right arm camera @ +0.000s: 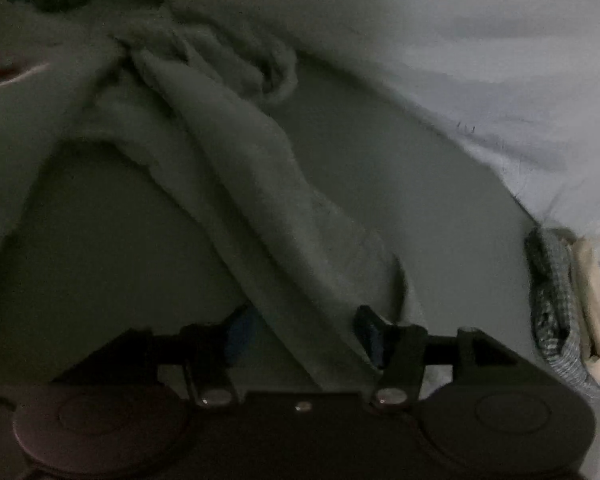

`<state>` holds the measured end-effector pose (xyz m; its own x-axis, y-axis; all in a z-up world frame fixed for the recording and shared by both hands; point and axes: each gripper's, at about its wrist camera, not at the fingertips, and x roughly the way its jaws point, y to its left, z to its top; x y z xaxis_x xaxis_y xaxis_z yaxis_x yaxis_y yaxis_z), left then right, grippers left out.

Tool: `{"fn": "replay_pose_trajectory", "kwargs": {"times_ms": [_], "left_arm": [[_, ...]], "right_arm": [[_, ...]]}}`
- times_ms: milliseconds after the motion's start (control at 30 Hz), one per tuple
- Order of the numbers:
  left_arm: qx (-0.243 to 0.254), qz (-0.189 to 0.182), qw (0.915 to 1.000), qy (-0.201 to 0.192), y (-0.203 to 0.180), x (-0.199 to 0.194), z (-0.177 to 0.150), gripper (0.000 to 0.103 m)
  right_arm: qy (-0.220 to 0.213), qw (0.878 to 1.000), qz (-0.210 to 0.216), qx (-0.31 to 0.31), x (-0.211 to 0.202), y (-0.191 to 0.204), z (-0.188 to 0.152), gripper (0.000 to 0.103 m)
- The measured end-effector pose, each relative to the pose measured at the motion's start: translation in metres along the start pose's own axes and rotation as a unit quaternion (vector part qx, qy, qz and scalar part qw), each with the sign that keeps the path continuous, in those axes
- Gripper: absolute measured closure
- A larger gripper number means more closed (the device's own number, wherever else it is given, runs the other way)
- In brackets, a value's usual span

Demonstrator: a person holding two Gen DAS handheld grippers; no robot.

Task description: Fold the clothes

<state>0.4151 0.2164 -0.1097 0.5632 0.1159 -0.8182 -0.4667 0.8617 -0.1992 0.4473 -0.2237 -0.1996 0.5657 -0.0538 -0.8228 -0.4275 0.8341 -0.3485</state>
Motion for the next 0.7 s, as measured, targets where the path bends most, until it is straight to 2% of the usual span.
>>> {"fn": "replay_pose_trajectory", "kwargs": {"times_ms": [33, 67, 100, 133, 167, 200, 267, 333, 433, 467, 500, 533, 600, 700], "left_arm": [[0.009, -0.022, 0.9995, 0.022, -0.014, 0.005, -0.020, 0.047], [0.022, -0.048, 0.9978, 0.041, -0.032, 0.008, -0.040, 0.046], [0.030, -0.073, 0.9954, 0.054, -0.047, 0.007, -0.054, 0.045], [0.037, -0.097, 0.9925, 0.065, -0.062, 0.006, -0.067, 0.038], [0.047, -0.123, 0.9886, 0.074, -0.073, 0.003, -0.076, 0.030], [0.058, -0.148, 0.9839, 0.081, -0.084, 0.001, -0.084, 0.028], [0.070, -0.175, 0.9785, 0.085, -0.106, -0.004, -0.097, 0.025], [0.084, -0.191, 0.9735, 0.095, -0.121, -0.006, -0.107, 0.024], [0.120, -0.208, 0.9642, 0.112, -0.136, -0.004, -0.123, 0.022], [0.132, -0.208, 0.9623, 0.115, -0.142, -0.003, -0.129, 0.020], [0.143, -0.204, 0.9609, 0.121, -0.148, 0.000, -0.135, 0.019], [0.154, -0.198, 0.9593, 0.130, -0.154, 0.004, -0.142, 0.019], [0.174, -0.184, 0.9561, 0.147, -0.157, 0.012, -0.149, 0.019], [0.173, -0.184, 0.9523, 0.172, -0.154, 0.025, -0.152, 0.019]], "right_arm": [[0.003, 1.000, 0.004, 0.006, 0.004, -0.004, 0.000, 0.041], [0.000, 1.000, 0.009, 0.014, 0.006, -0.008, 0.000, 0.044], [0.000, 1.000, 0.010, 0.019, 0.007, -0.013, 0.000, 0.073], [-0.001, 1.000, 0.005, 0.019, 0.005, -0.018, 0.001, 0.093], [-0.022, 1.000, -0.013, 0.009, -0.002, -0.022, 0.004, 0.094], [-0.051, 0.998, -0.036, -0.003, -0.011, -0.026, 0.008, 0.096], [-0.100, 0.990, -0.094, -0.033, -0.033, -0.042, 0.021, 0.097], [-0.146, 0.977, -0.147, -0.055, -0.055, -0.065, 0.039, 0.097], [-0.180, 0.953, -0.231, -0.077, -0.057, -0.097, 0.070, 0.092], [-0.180, 0.947, -0.255, -0.074, -0.052, -0.105, 0.079, 0.086], [-0.166, 0.946, -0.270, -0.066, -0.045, -0.112, 0.087, 0.067], [-0.145, 0.949, -0.277, -0.053, -0.041, -0.114, 0.093, 0.053], [-0.135, 0.958, -0.251, -0.008, -0.041, -0.108, 0.091, 0.051], [-0.131, 0.980, -0.138, 0.056, -0.047, -0.081, 0.063, 0.049]]}}
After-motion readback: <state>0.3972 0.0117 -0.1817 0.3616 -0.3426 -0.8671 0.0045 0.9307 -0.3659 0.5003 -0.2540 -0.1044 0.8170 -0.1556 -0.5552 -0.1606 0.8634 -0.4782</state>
